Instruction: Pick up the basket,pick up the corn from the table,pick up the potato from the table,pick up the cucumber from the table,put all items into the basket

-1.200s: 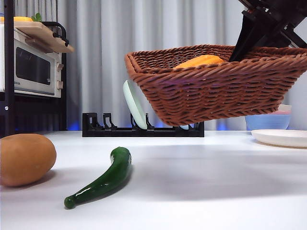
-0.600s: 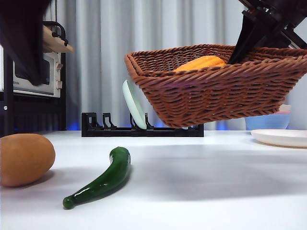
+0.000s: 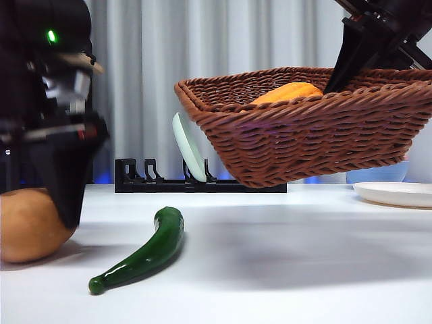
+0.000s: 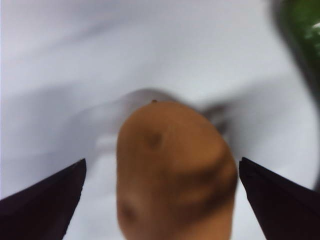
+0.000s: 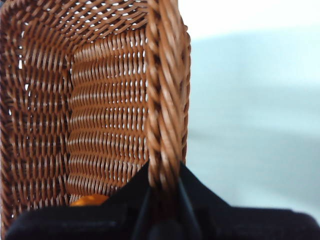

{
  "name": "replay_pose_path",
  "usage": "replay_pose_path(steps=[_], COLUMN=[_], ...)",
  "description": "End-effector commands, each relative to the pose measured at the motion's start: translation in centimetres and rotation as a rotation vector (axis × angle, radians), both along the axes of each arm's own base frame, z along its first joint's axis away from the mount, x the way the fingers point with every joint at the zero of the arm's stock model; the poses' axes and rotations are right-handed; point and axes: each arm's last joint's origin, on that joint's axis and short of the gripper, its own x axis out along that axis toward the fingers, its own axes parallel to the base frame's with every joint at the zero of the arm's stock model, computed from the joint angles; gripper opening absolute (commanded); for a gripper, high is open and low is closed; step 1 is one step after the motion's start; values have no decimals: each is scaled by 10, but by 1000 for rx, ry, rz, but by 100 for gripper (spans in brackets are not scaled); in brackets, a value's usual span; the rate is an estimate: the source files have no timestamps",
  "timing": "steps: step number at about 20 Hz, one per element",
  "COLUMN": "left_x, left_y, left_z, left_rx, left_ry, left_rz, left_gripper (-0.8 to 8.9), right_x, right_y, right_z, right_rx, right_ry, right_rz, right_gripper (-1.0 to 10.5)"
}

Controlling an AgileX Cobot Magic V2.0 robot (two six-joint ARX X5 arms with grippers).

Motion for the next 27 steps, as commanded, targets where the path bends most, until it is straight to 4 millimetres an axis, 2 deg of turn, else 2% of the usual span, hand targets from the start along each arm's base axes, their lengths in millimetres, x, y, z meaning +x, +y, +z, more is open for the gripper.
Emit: replay_pose_path(steps=[1, 2, 4, 5, 9, 12, 14, 16, 18, 20, 22, 25, 27], left_x=[5, 6, 8, 8, 2, -20, -43, -61, -70, -70, -61, -46, -40], left_y=[-2, -3, -4, -4, -1, 4, 7, 7, 5, -1, -11, -24, -35], left_z=[-13, -15, -15, -15, -12, 8, 32, 57, 81, 102, 120, 135, 137], left_rx=[15, 14, 8, 9, 29, -80, -278, -519, -743, -910, -969, -881, -820], left_ry=[30, 29, 12, 6, 44, 120, 165, 137, 32, -104, -256, -540, -669], left_rz=[-24, -24, -34, -46, -120, -247, -398, -528, -647, -725, -689, -448, -343], left_gripper=[550, 458, 83, -4, -8, -8, -8, -7, -5, -5, -6, -6, -6], right_x=[0, 0, 0, 0, 0, 0, 0, 0, 0, 0, 0, 0, -2], right_y=[0, 0, 0, 0, 0, 0, 0, 0, 1, 1, 1, 3, 7], right_z=[1, 1, 1, 1, 1, 1, 1, 1, 1, 1, 1, 1, 1], right_rx=[6, 6, 6, 6, 6, 4, 4, 6, 7, 8, 10, 15, 17], right_ry=[-6, -6, -6, -6, -7, -9, -13, -16, -17, -15, -13, -7, -4], right_rz=[10, 10, 10, 10, 10, 8, 7, 7, 7, 6, 4, 7, 17], right_gripper=[-16, -16, -16, -16, -16, -16, -16, -16, -16, -16, -16, -16, -16])
